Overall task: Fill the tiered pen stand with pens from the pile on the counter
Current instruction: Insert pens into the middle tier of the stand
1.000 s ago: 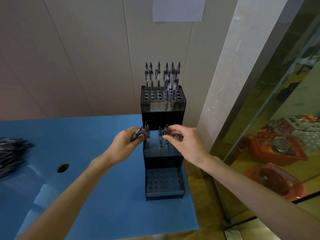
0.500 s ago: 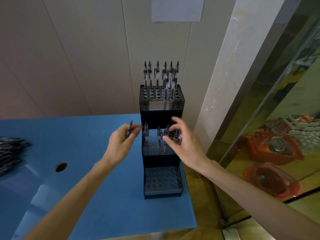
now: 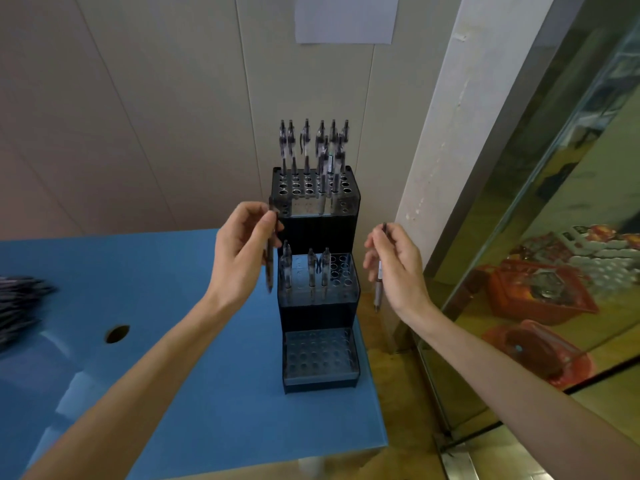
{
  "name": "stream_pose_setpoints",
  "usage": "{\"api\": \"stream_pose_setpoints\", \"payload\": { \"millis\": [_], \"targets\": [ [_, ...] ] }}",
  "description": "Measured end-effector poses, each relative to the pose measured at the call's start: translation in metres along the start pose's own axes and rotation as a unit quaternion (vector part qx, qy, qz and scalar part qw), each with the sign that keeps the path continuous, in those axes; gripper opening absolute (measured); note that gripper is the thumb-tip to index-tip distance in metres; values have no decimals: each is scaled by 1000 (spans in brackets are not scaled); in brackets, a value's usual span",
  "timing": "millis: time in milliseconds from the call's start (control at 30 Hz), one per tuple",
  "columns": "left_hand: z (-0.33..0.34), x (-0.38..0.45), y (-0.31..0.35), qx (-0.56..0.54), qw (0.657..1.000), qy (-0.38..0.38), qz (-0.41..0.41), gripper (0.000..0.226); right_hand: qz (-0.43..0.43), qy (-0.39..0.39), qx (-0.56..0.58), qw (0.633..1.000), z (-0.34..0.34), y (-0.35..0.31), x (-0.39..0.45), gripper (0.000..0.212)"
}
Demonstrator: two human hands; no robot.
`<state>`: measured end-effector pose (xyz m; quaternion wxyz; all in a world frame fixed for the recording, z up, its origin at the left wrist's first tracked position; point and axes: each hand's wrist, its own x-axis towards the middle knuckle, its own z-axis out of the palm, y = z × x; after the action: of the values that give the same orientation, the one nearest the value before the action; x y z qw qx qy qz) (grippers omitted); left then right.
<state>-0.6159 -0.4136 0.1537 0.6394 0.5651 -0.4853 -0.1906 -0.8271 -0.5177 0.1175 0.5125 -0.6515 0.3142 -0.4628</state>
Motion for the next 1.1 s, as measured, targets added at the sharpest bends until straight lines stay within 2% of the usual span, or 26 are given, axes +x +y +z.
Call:
{"api": "stream_pose_setpoints", "payload": {
  "millis": [167,300,433,600,767,967,1100],
  "targets": [
    [3,3,13,14,998,29,50,13,-39,2,-23,999,-3,-17,8,23],
    [9,4,16,26,996,13,87,20,-75,17,-43,996,-2,-23,14,26],
    [15,1,8,84,990,-8,114,20,-99,33,-53,993,0,-25,17,25],
    [12,0,-12,135,986,-20,96,21,-109,-11,-58,992,5,-20,14,23],
    [8,5,-18,133,987,-18,82,20,-99,-29,-51,993,6,-14,16,24],
    [7,2,-12,155,981,-55,104,19,-106,-79,-105,986,10,-13,17,25],
    [5,1,-16,191,971,-72,122,19,-113,-68,-131,983,11,-13,19,26]
  ]
}}
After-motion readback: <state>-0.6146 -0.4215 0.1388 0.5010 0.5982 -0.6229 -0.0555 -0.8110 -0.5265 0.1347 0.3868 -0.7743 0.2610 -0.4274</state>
